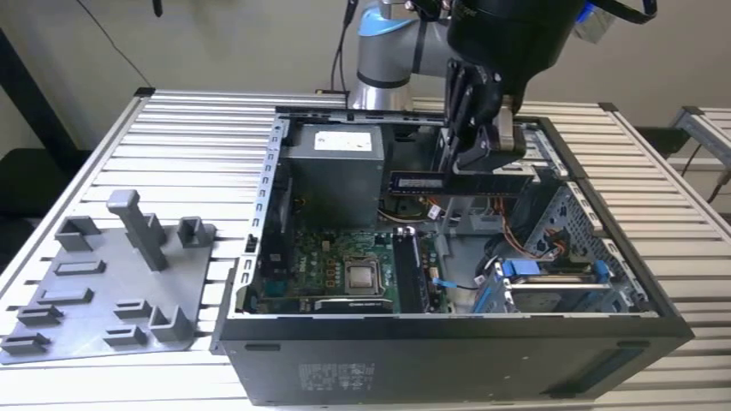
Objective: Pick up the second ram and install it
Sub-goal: 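Pick up the second ram and move it above second insertion slot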
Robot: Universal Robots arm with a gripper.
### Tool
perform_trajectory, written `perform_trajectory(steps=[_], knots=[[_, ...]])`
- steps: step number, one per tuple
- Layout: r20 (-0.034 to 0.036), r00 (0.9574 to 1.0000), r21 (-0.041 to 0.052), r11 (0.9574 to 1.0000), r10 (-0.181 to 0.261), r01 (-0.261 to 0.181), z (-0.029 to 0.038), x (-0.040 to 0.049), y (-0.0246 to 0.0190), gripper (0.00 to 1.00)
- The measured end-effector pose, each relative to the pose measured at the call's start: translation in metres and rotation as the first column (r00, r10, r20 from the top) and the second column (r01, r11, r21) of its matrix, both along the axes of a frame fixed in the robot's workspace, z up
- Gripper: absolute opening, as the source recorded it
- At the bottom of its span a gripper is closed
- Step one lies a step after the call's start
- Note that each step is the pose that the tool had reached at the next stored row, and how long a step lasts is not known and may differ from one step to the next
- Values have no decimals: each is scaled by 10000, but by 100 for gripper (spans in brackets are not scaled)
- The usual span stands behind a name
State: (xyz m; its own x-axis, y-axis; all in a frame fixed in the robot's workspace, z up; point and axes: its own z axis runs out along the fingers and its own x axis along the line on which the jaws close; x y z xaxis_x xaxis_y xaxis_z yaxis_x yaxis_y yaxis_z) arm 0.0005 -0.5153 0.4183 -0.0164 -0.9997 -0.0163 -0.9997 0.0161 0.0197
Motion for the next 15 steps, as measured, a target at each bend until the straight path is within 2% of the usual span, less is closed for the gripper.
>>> perform_trajectory(steps=[15], knots=[[0, 10000, 0, 10000, -5, 5, 0, 0, 283, 14]])
